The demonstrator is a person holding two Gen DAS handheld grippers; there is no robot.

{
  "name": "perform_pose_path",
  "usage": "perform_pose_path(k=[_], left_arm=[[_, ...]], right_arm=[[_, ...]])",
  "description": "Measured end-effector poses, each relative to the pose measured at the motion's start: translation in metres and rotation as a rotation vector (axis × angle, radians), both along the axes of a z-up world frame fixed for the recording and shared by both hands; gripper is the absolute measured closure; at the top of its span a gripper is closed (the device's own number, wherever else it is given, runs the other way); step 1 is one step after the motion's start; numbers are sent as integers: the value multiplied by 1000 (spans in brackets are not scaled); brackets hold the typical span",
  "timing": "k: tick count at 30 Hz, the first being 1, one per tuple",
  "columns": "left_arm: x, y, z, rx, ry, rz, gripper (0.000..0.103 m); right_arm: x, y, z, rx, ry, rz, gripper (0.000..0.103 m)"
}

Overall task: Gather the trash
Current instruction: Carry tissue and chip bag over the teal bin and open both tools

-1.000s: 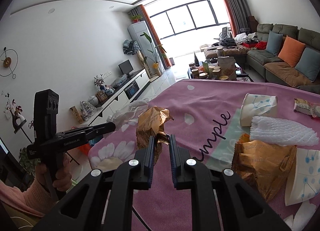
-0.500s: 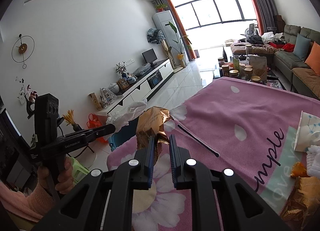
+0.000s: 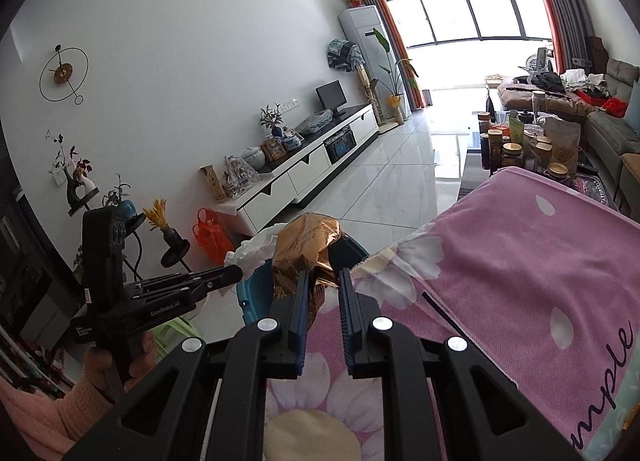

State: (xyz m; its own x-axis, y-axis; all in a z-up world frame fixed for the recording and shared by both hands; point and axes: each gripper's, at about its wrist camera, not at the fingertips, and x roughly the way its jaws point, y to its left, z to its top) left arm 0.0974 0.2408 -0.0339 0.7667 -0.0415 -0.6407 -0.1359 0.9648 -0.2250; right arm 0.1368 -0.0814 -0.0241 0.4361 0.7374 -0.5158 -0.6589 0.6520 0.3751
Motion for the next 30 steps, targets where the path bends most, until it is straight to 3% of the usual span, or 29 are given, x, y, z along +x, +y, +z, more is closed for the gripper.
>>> perform_pose_path(k=[18,30], left_arm=[[30,43,-44,-24,100,86,93],[58,38,-63,-40,138,107,92]], right_arm=[[47,81,-26,-80,83,59,90],[66,117,-55,-177,163,54,89]])
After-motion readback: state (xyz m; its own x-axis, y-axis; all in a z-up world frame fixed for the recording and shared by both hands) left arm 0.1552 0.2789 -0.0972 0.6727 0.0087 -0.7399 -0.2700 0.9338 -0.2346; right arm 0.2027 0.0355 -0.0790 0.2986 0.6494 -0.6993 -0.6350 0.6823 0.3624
